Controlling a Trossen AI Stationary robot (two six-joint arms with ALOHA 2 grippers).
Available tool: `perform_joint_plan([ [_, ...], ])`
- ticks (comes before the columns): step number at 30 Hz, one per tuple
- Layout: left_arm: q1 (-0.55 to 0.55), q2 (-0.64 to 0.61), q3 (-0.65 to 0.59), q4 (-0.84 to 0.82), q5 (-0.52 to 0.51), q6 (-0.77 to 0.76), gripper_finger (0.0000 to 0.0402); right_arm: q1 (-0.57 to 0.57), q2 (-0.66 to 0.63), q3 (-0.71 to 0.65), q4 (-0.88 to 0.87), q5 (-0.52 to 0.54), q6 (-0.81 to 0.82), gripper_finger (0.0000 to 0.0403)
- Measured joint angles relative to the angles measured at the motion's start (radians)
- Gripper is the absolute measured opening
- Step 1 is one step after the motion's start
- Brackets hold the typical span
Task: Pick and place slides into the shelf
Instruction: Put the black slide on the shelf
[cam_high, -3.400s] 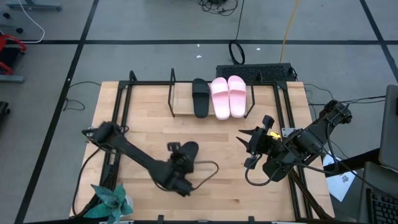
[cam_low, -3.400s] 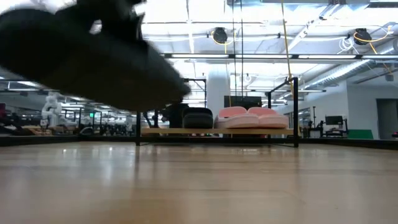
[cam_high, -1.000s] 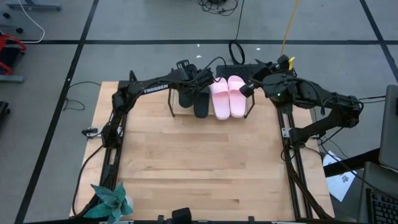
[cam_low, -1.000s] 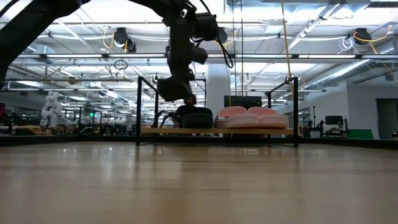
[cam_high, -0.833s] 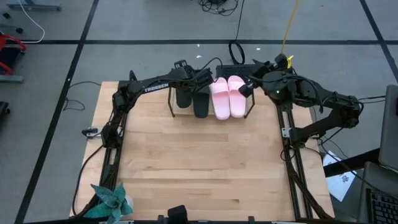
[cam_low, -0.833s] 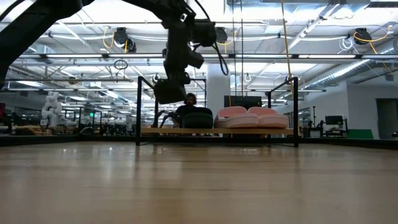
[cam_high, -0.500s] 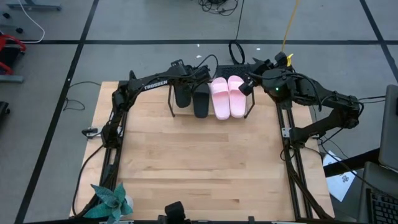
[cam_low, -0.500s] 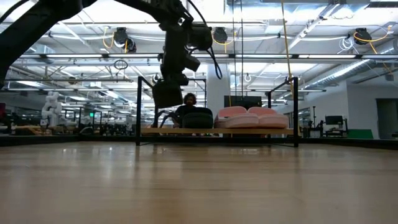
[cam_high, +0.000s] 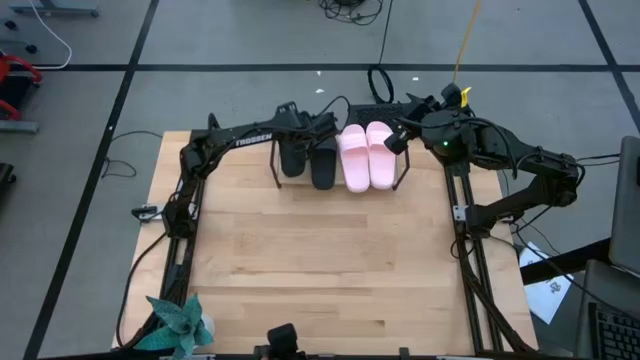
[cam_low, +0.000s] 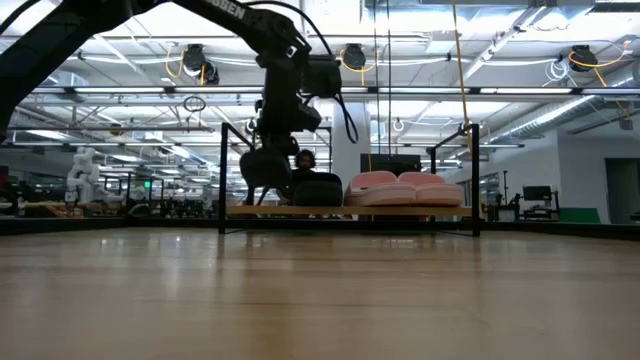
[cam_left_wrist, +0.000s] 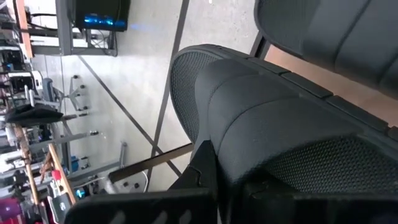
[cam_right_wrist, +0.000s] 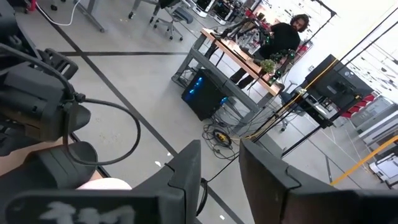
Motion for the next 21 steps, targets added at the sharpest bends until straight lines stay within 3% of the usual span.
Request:
perform_joint_plan([
  [21,-0.001,0.000,-0.118,0.123,0.049,0.037,0.0000,0.000,0.000,0.000,-0.003,0.000,-0.003,0.0098],
])
